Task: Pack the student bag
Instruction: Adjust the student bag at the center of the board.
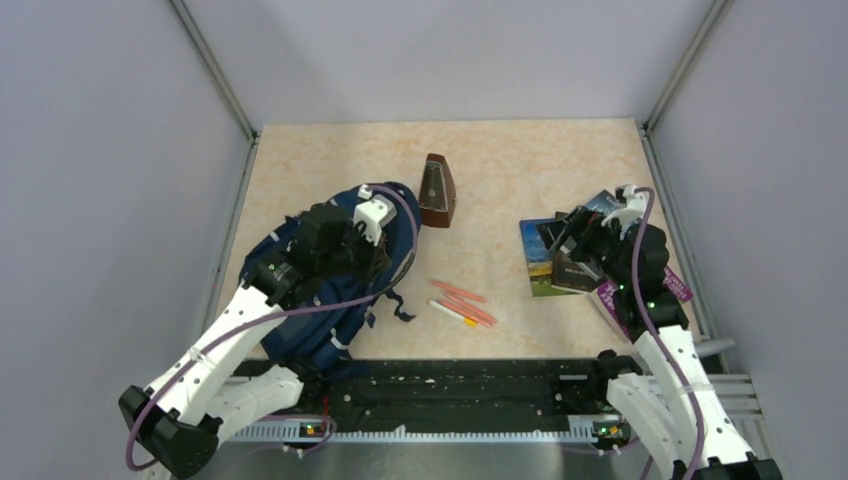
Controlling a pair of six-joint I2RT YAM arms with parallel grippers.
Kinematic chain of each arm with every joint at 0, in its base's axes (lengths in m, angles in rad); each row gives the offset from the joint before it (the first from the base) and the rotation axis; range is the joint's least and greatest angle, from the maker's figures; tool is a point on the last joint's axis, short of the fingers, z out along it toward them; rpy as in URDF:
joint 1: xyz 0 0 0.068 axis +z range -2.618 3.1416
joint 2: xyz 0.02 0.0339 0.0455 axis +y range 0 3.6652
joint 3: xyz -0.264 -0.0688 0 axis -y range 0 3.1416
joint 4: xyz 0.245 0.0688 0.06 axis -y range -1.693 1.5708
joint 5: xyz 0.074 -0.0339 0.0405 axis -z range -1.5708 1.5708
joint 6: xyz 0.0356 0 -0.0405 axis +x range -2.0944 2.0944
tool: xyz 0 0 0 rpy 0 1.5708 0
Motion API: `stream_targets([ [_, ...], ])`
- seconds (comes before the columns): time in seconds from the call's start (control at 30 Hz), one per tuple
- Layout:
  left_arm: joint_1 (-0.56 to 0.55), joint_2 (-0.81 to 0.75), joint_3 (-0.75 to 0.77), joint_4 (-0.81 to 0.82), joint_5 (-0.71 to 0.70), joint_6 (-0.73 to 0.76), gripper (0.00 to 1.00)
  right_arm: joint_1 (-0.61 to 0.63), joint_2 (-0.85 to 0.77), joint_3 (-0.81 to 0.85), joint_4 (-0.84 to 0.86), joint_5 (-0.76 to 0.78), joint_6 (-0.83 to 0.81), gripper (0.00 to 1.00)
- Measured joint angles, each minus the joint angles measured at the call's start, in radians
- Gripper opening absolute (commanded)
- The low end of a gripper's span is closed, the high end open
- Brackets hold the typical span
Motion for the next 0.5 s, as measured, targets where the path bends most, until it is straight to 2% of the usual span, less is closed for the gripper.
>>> stream_targets([
  [0.17,-0.029,-0.015,-0.067,0.003,0.116,0.009,0.00,0.061,0.032,0.008,0.023,-0.045,0.043,0.99],
  [0.5,-0.058,0.085,-0.072,0.003,0.276,0.026,0.00,0.341,0.171,0.005,0.116,0.032,0.105,0.97],
])
